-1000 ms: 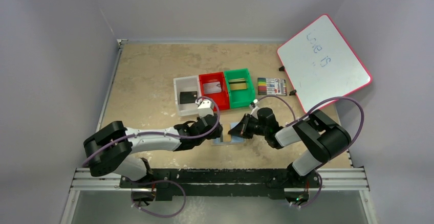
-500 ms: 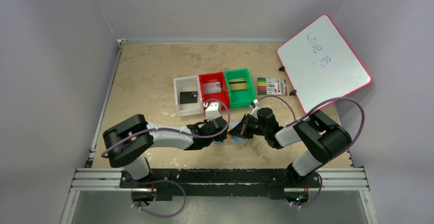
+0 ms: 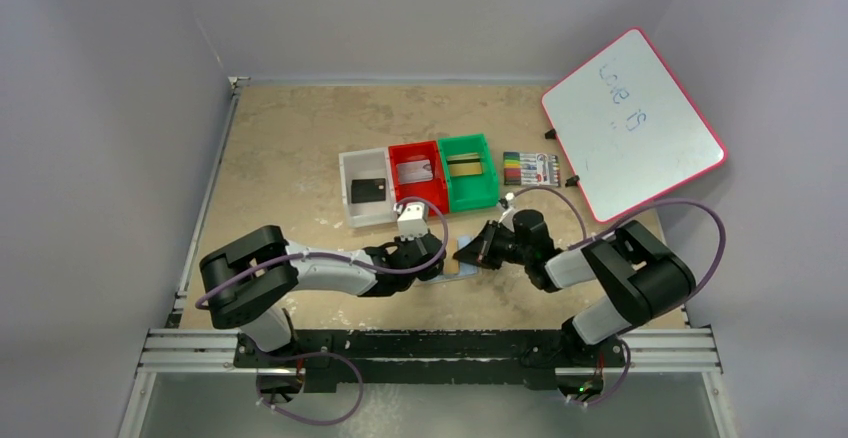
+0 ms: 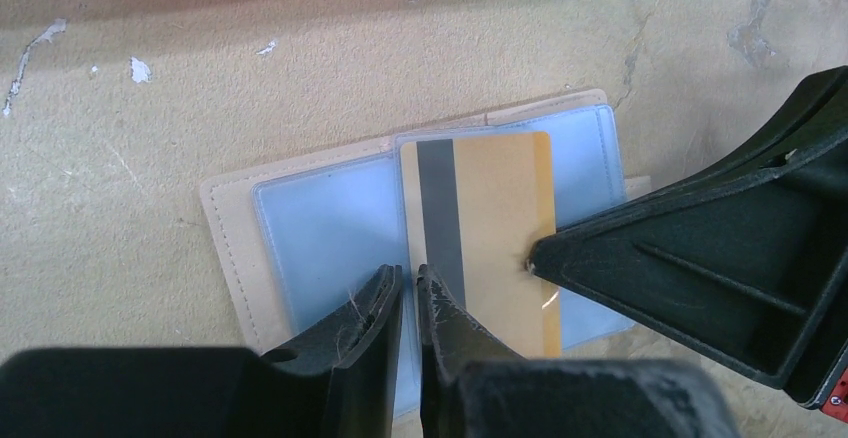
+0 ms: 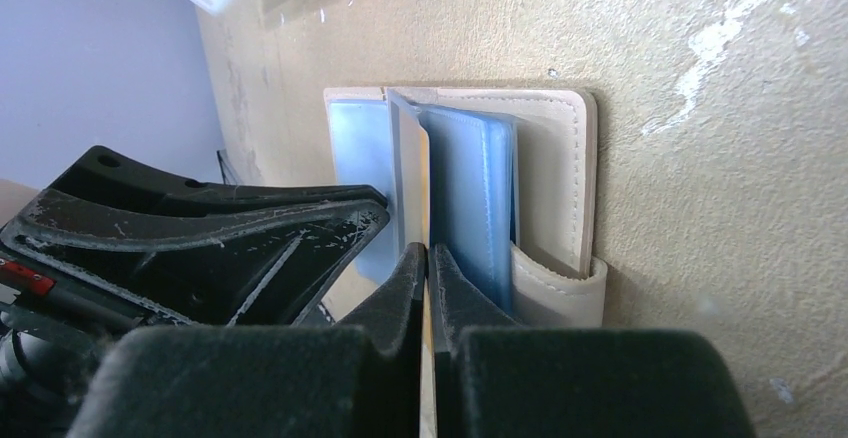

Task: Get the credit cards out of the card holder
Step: Remove the credit card from the card holder.

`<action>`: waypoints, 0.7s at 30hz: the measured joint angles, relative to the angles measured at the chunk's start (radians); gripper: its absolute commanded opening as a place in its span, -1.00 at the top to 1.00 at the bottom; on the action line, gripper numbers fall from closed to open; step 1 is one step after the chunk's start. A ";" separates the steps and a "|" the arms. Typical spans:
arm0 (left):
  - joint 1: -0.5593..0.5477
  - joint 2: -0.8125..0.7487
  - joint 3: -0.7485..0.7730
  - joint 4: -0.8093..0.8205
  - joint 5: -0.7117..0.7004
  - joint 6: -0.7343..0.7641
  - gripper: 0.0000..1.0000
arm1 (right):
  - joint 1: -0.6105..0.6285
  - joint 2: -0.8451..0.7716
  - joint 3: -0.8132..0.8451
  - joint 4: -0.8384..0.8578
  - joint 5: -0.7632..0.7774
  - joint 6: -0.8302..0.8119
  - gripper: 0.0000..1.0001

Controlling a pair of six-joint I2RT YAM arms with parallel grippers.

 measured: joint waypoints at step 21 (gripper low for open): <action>0.000 0.002 0.005 -0.005 0.004 0.027 0.80 | -0.015 0.074 -0.027 0.132 -0.052 0.023 0.51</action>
